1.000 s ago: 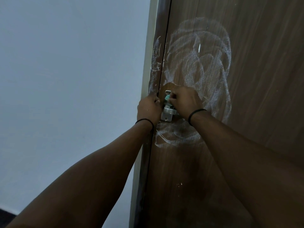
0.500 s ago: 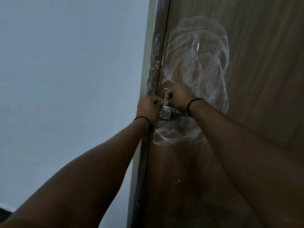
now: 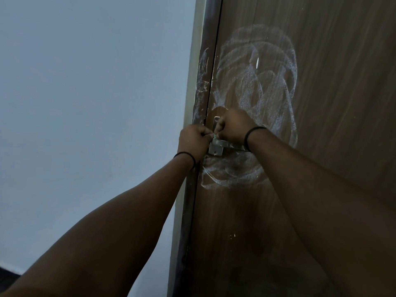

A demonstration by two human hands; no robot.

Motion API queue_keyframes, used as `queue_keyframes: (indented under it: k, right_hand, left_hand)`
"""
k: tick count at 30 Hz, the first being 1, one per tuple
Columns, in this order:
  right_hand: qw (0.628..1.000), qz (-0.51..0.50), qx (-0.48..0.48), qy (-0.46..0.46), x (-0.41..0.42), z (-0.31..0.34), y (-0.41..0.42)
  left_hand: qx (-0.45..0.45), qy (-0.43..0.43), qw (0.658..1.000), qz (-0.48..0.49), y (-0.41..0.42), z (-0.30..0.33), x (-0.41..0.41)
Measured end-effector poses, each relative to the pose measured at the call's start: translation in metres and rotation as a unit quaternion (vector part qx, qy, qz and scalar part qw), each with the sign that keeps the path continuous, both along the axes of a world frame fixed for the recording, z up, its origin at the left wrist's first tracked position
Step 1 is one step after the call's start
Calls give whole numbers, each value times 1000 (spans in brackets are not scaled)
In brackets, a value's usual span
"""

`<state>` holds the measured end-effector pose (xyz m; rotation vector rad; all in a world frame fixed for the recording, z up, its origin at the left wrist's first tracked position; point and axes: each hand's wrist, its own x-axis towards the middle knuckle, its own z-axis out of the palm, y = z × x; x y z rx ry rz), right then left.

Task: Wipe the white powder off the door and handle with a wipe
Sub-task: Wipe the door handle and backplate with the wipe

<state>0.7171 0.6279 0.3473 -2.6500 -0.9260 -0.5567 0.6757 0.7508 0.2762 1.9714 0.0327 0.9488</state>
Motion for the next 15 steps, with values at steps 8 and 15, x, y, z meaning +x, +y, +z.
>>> queue_keyframes:
  k: [8, 15]
  right_hand:
    - [997, 15, 37, -69, -12, -19, -1]
    - [996, 11, -19, -84, -16, -15, -9]
  left_hand:
    - [-60, -20, 998, 8, -3, -10, -5]
    - [-63, -6, 997, 41, -6, -16, -5]
